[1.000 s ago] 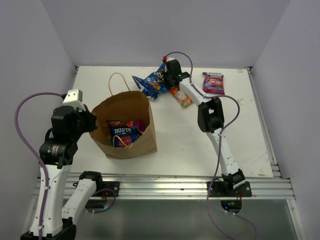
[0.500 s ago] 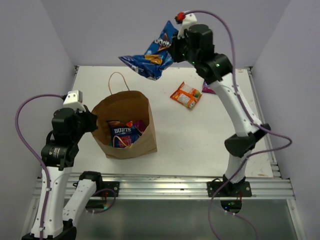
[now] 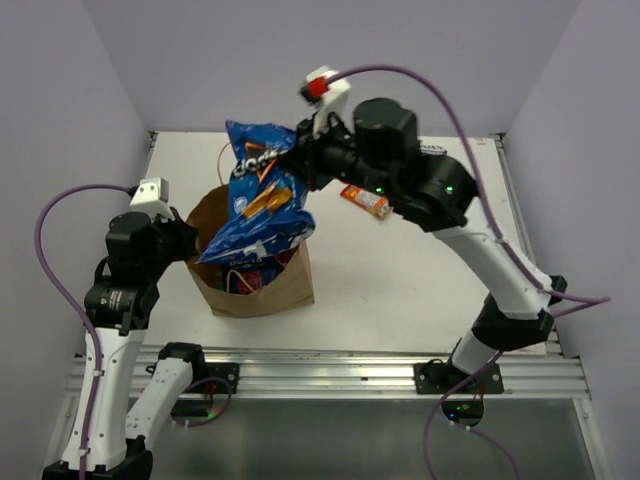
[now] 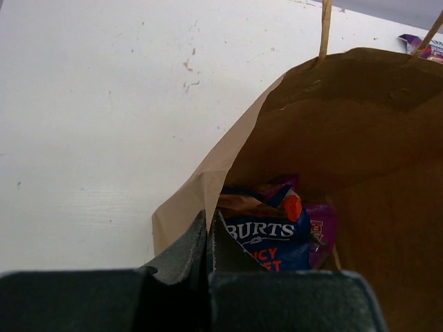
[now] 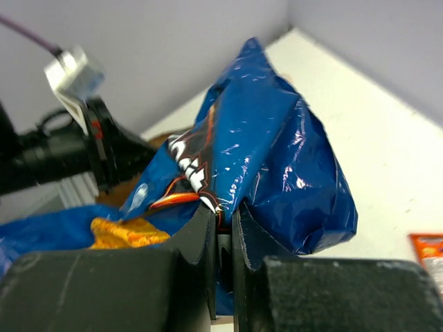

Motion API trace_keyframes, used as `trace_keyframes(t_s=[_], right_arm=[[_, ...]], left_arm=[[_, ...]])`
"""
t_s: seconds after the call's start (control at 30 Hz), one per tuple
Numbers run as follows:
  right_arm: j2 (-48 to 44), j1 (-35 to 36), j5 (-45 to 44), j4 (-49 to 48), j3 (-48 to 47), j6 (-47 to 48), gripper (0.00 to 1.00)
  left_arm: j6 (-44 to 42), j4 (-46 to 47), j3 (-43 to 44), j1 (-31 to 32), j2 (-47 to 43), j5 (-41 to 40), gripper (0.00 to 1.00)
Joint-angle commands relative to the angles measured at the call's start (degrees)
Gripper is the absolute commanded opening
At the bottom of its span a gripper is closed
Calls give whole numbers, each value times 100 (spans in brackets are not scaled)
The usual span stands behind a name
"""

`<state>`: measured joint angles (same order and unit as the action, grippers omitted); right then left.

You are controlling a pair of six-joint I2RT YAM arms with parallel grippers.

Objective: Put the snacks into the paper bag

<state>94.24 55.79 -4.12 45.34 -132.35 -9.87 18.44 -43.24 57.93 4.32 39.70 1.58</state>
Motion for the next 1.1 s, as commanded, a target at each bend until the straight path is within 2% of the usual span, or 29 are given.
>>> trace_keyframes(t_s=[0.0, 0.2, 0.37, 0.63, 0.67, 0.7, 0.73, 0.77, 0.8, 0.83, 1.0, 1.07], right_arm=[[428, 353, -80, -60, 96, -261, 0], [1104, 766, -45, -122, -237, -332, 0], [1317, 986, -185, 123, -265, -200, 0], [1475, 1390, -1424, 1116, 34, 196, 0], [1492, 1391, -1538, 1178, 69, 144, 6], [1518, 1382, -1609, 1222, 61, 100, 23], [1527, 1382, -1679, 1275, 35, 82, 62], [1510, 1391, -1732, 1275, -88, 47, 74], [1493, 1382, -1785, 1267, -176, 55, 82], [1466, 1391, -1959, 1258, -290, 81, 99], [1229, 1303, -3128, 1249, -1231, 749, 99], [1089, 857, -3227, 1232, -1188, 759, 99]], left_arm=[[-68, 255, -28, 34, -42, 202, 0], [-59, 167, 8, 34, -164, 246, 0], [-68, 79, 78, 34, -243, 255, 0], [-95, 79, 87, 34, -323, 325, 0], [-95, 88, 78, 34, -332, 325, 0], [-95, 105, 87, 34, -332, 334, 0], [-95, 106, 78, 34, -340, 351, 0], [-95, 106, 78, 43, -349, 351, 0], [-95, 88, 78, 52, -367, 343, 0], [-103, 88, 78, 60, -367, 343, 0], [-121, 62, 78, 104, -428, 307, 0], [-112, 62, 78, 104, -437, 316, 0]])
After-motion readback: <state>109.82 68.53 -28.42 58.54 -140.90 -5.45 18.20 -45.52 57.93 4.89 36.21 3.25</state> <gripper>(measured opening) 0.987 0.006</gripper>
